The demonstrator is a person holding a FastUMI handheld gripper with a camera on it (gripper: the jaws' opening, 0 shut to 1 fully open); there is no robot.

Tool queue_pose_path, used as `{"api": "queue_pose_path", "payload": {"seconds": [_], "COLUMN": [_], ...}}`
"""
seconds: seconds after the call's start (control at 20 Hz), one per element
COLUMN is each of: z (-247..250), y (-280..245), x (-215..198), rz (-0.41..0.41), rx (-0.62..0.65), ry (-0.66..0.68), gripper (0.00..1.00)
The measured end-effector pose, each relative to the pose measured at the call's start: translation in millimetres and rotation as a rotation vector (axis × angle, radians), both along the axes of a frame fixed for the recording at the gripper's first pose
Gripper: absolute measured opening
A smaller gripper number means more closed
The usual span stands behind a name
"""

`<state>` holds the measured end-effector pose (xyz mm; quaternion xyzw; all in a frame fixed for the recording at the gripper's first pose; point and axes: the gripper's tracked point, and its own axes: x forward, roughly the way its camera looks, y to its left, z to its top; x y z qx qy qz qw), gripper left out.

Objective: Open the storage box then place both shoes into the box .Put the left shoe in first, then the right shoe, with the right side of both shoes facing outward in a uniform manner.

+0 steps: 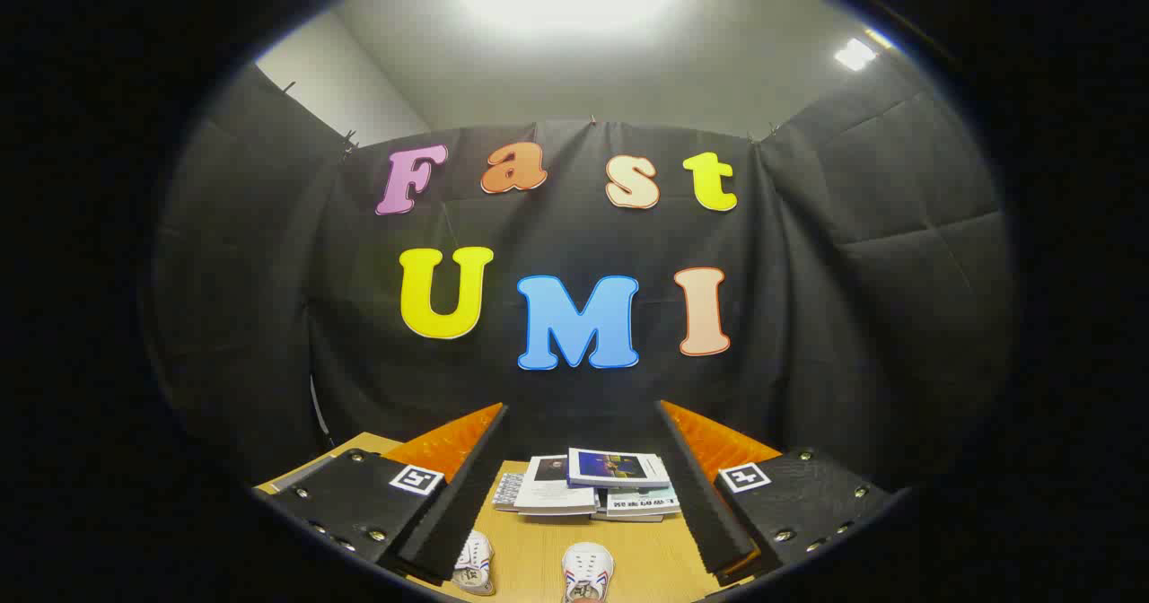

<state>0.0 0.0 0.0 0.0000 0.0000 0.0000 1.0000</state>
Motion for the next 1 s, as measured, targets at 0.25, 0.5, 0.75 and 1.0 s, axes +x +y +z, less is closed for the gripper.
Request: {"api": "queue_pose_path", "payload": {"seconds": [0.25, 0.5, 0.75, 1.0], "z": [2, 3, -3, -31], "y": [7, 14, 30, 55], "x": [2, -7, -11, -7], "rz": [0.004, 0.003, 0.029, 0.084], "rx": [-0.002, -0.015, -0.011, 0.051], "ry": [-0.004, -0.002, 0.012, 0.081], "gripper": [0.96, 0.96, 0.96, 0.96]}}
